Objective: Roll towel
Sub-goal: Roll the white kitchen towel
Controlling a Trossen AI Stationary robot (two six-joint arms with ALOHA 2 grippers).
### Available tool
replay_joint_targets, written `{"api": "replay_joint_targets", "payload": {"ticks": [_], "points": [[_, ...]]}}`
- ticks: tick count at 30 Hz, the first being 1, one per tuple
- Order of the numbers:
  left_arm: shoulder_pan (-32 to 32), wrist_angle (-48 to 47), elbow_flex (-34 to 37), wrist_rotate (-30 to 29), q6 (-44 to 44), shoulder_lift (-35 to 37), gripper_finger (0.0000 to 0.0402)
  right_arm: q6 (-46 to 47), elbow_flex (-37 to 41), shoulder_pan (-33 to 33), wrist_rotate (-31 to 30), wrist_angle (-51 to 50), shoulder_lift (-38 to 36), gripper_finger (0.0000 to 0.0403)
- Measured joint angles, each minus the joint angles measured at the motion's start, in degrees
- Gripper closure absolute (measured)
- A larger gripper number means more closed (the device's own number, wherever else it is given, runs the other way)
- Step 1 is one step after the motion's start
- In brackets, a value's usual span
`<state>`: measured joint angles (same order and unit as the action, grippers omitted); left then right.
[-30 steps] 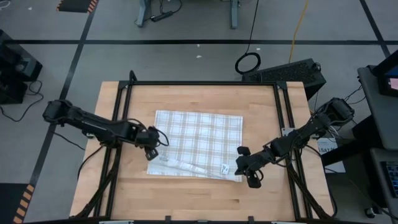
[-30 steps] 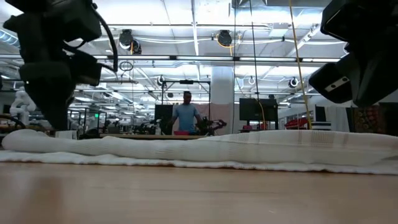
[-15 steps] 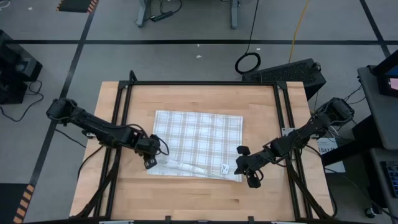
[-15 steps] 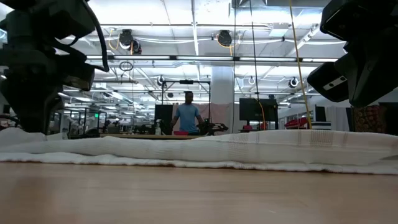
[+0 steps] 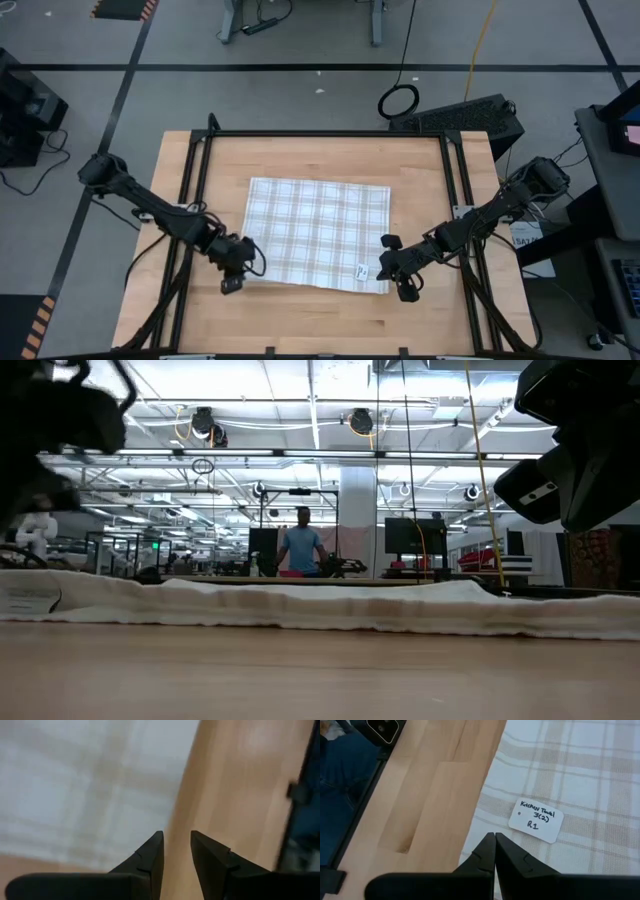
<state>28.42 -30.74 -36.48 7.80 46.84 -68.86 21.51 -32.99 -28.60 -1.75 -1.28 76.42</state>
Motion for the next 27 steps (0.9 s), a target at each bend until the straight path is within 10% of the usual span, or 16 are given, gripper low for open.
{"api": "replay_joint_targets", "payload": {"ticks": [5,18,27], "points": [[1.1,-0.5,-0.8,-12.5,1.3,0.0,0.0299,0.1,0.0,0.0,-1.4,0.0,0.0,0.0401],[9.6,3.4,0.3,-14.8,9.7,-11.5,0.0299,4.8,0.0,0.0,-6.4,0.0,0.0,0.0401],[15.6,1.4,-4.3,-23.0,9.9,-11.1,0.0299,9.1,0.0,0.0,-22.0,0.6,2.5,0.0401]]}}
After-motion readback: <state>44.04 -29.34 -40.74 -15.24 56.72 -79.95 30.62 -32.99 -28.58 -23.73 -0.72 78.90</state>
